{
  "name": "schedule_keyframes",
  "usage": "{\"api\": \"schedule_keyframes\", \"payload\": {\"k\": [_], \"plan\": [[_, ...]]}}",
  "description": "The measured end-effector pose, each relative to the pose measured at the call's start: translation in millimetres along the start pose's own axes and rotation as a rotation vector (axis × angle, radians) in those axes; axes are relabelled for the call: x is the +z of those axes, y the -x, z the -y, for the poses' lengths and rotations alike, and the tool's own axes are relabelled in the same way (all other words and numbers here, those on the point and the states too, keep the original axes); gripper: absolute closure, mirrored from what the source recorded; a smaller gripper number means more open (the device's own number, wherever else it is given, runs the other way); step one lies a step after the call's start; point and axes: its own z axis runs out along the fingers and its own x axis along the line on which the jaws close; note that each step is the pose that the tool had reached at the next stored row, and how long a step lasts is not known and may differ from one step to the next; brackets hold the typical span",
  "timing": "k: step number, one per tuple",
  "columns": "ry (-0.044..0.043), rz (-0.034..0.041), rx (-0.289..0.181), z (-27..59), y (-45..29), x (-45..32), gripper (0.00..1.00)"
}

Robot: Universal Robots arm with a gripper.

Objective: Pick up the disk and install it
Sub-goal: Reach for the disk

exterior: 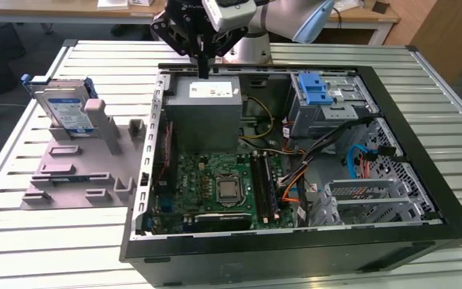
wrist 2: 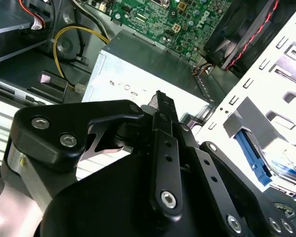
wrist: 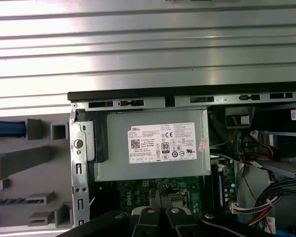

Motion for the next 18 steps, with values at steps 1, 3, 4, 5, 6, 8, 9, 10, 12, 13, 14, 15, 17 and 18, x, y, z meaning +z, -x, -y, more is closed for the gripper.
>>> {"api": "schedule_keyframes", "payload": {"k": [1,3,4,5,6,8,9,10,12,13,14,15,17,18], "plan": [[0.0001,0.0,0.0,0.1,-1.1,0.0,0.89],[0.0,0.0,0.0,0.3,-3.7,0.0,0.89],[0.0,0.0,0.0,0.4,-4.9,-0.1,0.89],[0.0,0.0,0.0,0.4,-6.1,-0.1,0.89],[-0.0001,-0.0001,0.0,0.5,-7.5,-0.1,0.89],[-0.0001,-0.0001,0.0,0.7,-10.7,-0.2,0.89],[0.0,0.0,0.0,0.9,-12.5,-0.2,0.89],[0.0,0.0,0.0,1.0,-14.0,-0.2,0.89],[0.0,0.0,0.0,1.2,-16.7,-0.2,0.89],[0.0,0.0,0.0,1.3,-18.2,-0.2,0.89],[0.0,0.0,0.0,1.3,-19.8,-0.3,0.89],[0.0,0.0,0.0,1.3,-21.5,-0.3,0.89],[0.0,0.0,0.0,1.5,-25.0,-0.4,0.89],[0.0,0.0,0.0,1.7,-26.6,-0.4,0.89]]}}
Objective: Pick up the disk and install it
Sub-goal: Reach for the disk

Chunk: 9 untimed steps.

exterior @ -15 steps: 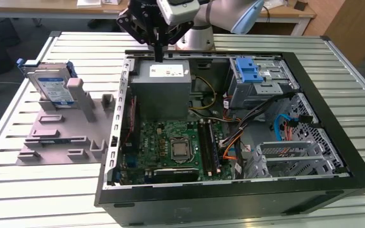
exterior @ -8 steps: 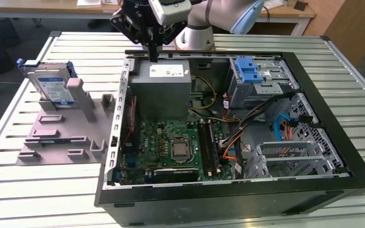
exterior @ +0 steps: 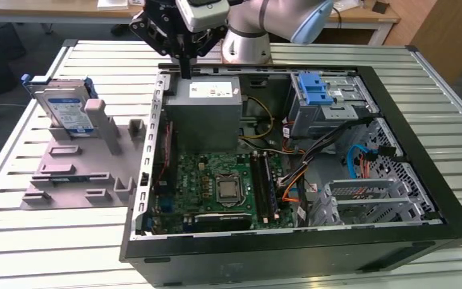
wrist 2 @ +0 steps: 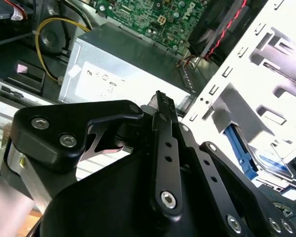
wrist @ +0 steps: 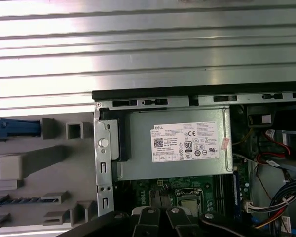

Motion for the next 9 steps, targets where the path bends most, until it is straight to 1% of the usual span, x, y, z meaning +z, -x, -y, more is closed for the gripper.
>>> {"api": "schedule_keyframes", "payload": {"k": [9], "plan": [[0.0,0.0,0.0,0.3,-12.0,-0.1,0.89]]}}
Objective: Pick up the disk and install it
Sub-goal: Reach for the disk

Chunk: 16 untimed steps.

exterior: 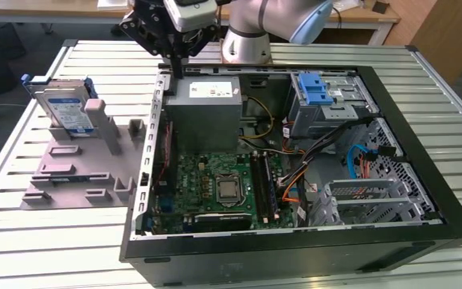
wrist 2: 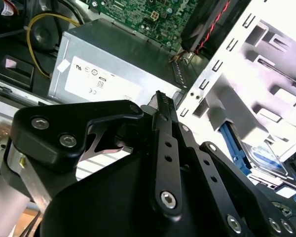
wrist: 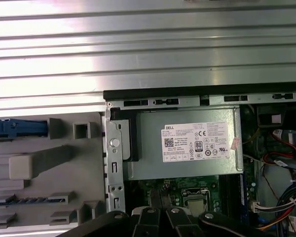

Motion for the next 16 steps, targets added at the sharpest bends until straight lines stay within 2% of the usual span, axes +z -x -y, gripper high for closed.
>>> {"api": "schedule_keyframes", "payload": {"k": [9,16], "plan": [[-0.0001,-0.0003,0.0,-0.4,-16.9,-0.3,0.89],[-0.0002,-0.0023,0.0,-0.1,-26.4,-0.4,0.89]]}}
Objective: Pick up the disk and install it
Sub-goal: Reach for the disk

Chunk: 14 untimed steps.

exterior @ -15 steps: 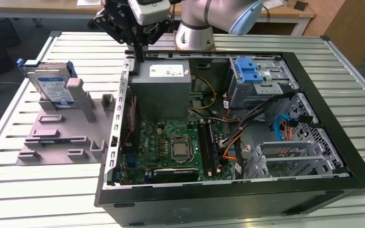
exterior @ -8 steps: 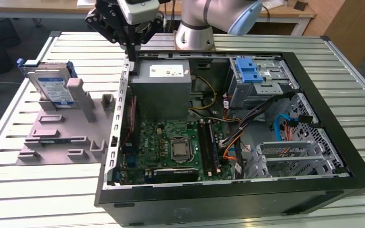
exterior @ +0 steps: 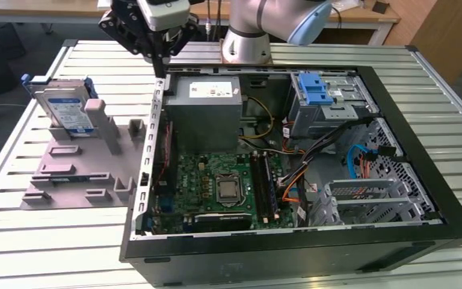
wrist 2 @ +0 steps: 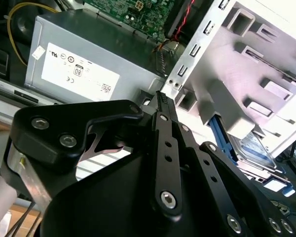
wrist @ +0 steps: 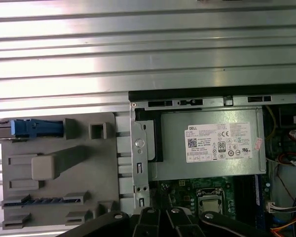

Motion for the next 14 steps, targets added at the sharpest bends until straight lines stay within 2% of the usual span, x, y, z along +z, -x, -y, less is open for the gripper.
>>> {"api": "schedule_keyframes", "payload": {"k": [14], "plan": [[-0.0004,-0.0039,0.0,0.8,-17.1,-0.2,0.89]]}}
